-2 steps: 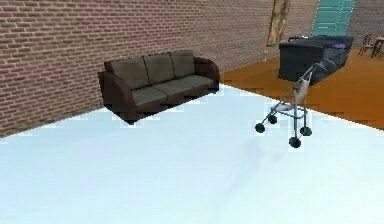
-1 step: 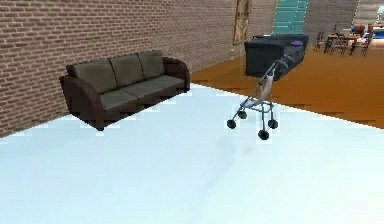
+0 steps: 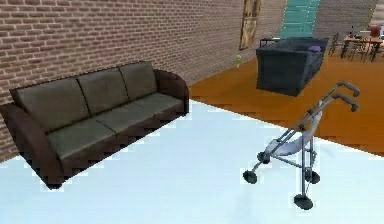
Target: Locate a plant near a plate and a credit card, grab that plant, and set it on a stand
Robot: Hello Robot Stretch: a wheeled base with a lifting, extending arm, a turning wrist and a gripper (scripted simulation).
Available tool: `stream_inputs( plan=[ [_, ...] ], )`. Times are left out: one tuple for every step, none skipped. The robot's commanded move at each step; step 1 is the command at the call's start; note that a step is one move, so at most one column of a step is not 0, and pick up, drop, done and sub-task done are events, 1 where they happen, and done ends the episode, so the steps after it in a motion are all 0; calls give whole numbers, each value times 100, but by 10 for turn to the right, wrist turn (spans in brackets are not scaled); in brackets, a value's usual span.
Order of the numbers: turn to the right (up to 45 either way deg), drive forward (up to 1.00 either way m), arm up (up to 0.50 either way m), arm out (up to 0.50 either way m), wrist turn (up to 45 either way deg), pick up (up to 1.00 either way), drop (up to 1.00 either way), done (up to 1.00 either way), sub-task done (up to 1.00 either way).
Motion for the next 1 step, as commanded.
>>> stream_inputs(
  plan=[
    [0,100,0,0,0,0,0,0,0]
  ],
)
